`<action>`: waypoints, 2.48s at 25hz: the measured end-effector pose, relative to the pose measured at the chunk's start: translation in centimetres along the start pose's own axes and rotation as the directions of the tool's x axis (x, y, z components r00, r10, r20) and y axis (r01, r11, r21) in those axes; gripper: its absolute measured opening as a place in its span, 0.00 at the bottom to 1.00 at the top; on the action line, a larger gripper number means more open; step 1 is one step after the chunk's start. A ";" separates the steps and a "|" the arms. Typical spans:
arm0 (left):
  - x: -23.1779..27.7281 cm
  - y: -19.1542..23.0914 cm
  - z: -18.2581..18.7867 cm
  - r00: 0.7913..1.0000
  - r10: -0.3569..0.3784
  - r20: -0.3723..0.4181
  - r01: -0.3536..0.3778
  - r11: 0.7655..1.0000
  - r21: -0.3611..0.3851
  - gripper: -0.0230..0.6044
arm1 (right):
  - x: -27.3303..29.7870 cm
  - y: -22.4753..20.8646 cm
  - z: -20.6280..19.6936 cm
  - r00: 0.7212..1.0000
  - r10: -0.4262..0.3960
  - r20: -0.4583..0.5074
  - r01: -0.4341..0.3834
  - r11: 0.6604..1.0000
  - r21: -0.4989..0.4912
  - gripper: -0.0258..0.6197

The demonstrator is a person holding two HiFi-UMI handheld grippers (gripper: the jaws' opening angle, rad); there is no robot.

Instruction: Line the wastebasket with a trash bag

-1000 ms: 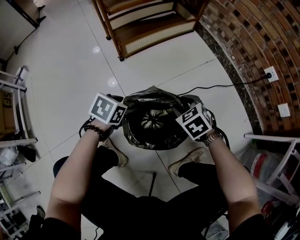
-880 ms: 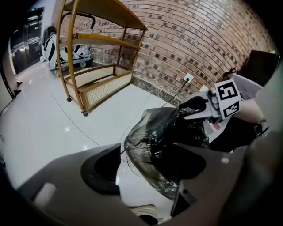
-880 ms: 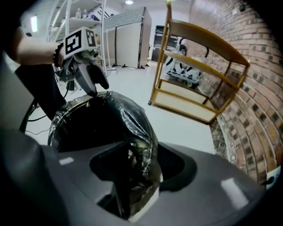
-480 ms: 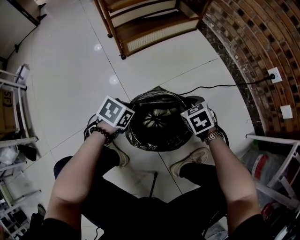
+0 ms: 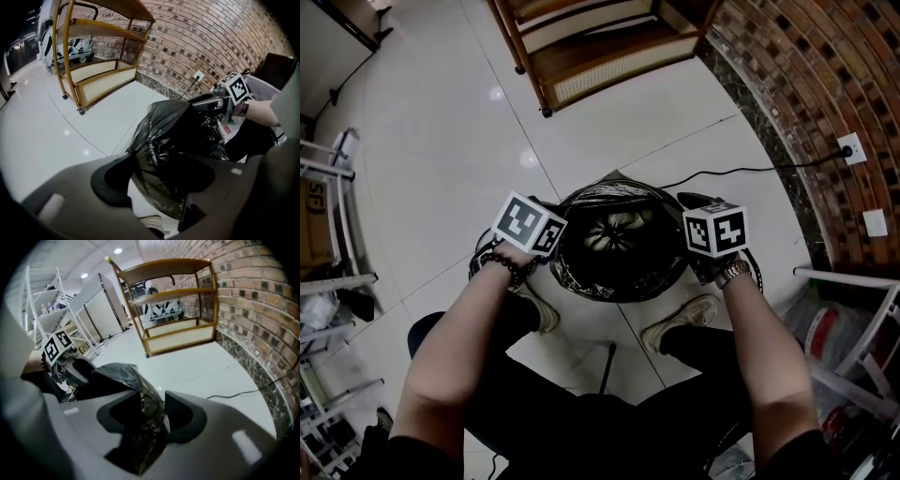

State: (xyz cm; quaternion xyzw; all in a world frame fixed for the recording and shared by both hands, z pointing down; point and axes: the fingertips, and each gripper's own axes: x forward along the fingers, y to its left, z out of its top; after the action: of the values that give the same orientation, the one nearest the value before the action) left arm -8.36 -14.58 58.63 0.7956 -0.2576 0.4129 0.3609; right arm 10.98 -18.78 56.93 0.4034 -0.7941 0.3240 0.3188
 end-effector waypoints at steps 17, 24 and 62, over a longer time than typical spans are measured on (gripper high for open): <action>-4.0 0.2 1.2 1.000 0.015 -0.007 -0.015 1.000 0.000 0.70 | -3.3 -1.2 -0.1 0.999 -0.032 0.006 0.033 0.993 -0.111 0.47; -5.4 0.0 1.7 0.999 0.034 0.001 -0.034 0.999 0.033 0.70 | -4.8 -1.2 0.6 0.999 -0.039 0.017 0.042 0.986 -0.161 0.50; -4.8 -2.0 3.6 0.998 0.053 0.041 -0.058 0.991 0.124 0.70 | -6.8 4.6 2.6 0.993 0.116 -0.005 -0.109 0.922 -0.372 0.71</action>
State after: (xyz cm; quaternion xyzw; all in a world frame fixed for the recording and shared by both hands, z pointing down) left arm -7.77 -15.66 52.40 0.8167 -0.2600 0.4233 0.2935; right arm 9.66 -15.74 48.98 0.2923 -0.8656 0.1822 0.3635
